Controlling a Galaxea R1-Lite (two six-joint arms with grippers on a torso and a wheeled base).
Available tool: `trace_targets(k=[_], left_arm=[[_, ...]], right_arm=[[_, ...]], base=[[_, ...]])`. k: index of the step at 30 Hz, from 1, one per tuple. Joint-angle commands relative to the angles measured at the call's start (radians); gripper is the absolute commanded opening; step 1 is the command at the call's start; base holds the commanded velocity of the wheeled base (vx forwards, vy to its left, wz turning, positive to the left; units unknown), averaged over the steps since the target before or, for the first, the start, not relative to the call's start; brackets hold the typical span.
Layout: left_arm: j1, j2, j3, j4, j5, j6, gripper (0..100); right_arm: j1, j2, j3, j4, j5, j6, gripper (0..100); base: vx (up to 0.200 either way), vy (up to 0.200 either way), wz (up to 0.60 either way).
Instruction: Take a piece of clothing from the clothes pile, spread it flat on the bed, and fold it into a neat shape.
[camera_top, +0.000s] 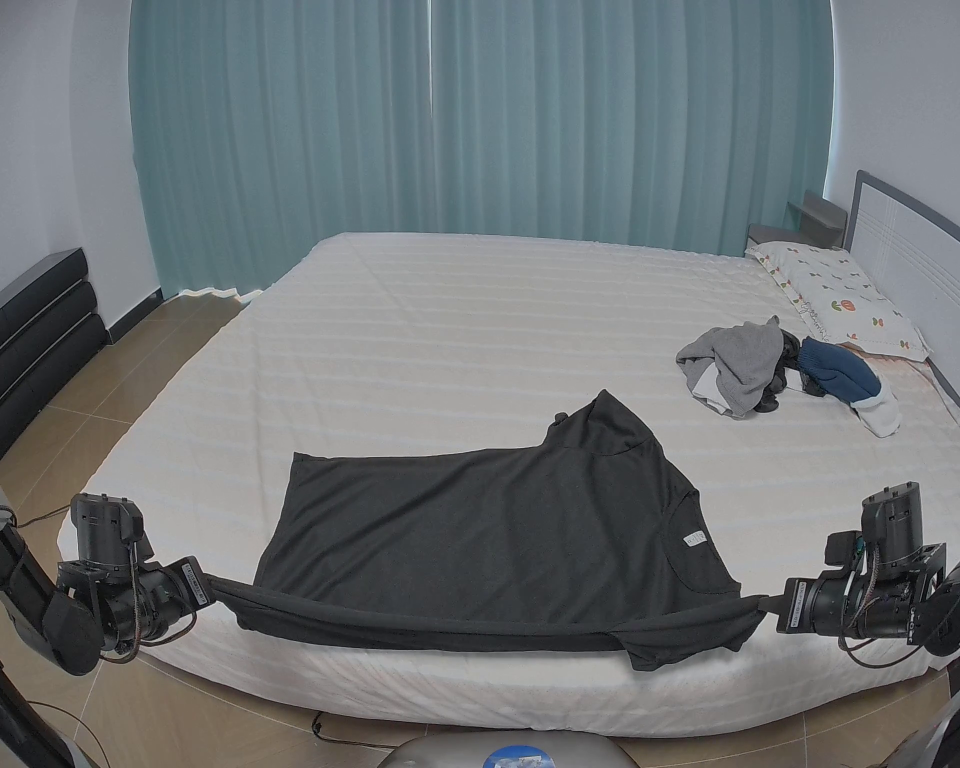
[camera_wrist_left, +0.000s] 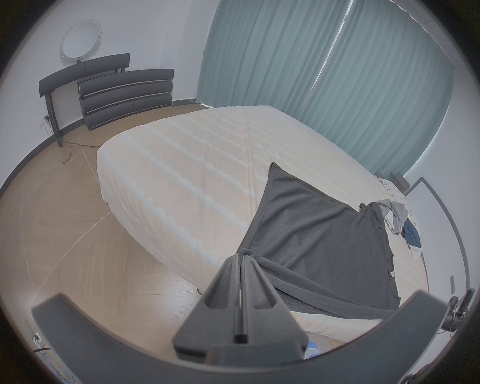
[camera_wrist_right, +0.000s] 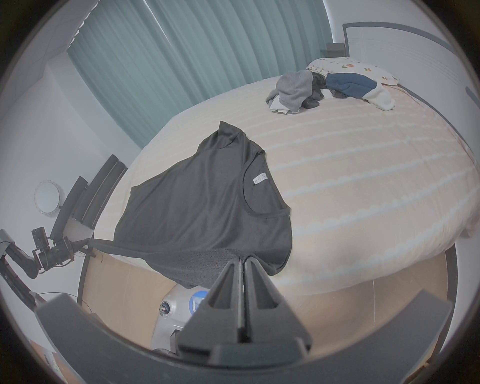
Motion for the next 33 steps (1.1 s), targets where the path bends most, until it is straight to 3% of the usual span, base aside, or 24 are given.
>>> trace_targets(k=[1,22,33], left_arm=[[0.002,0.005,-0.026,0.000,0.000,-0.002,0],[-0.009,0.220,-0.215,0.001,0.001,-0.033,0],[-0.015,0.175,-0.220,0.012,0.006,-0.033,0]], right_arm=[[0.000,0.004,-0.015,0.001,0.001,0.000,0],[-0.031,0.237,-0.213,0.007,-0.001,0.001,0],[-0.069,0.182,-0.202,0.010,0.003,0.003,0]], base=[[0.000,0.000,0.00],[0.000,0.000,0.00],[0.000,0.000,0.00]])
